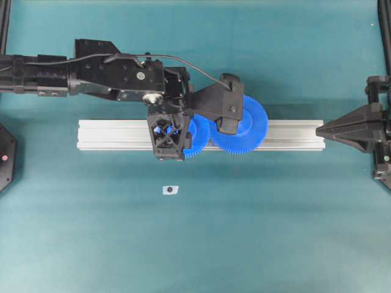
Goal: Find the location of the shaft and insert the small gear.
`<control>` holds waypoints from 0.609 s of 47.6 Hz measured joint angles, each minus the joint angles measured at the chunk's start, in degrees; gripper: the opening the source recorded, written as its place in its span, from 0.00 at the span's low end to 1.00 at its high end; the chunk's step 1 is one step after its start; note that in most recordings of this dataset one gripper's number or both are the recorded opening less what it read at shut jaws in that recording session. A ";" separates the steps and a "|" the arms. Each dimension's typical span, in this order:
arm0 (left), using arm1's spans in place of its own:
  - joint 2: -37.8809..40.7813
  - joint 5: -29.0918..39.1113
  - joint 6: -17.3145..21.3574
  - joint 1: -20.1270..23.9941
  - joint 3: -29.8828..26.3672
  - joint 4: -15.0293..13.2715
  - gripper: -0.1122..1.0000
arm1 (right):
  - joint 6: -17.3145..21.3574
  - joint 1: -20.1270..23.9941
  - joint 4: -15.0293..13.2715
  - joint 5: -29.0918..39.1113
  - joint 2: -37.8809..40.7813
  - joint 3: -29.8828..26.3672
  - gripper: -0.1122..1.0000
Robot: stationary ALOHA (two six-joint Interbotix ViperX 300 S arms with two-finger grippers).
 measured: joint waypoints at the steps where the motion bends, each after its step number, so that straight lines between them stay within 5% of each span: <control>1: 0.00 0.09 0.00 0.00 0.00 0.00 0.67 | 0.00 0.00 0.09 0.00 0.00 0.00 0.09; 13: 0.44 0.35 -0.70 0.00 -0.53 0.00 0.67 | 0.00 0.00 0.09 0.00 0.00 0.00 0.09; 20: 0.53 0.62 -1.41 0.18 -0.62 0.00 0.88 | 0.00 0.00 0.09 0.00 0.00 0.00 0.09; 29: 0.79 0.79 -1.85 0.00 -1.23 0.00 0.89 | 0.00 0.00 0.09 0.00 0.00 0.00 0.09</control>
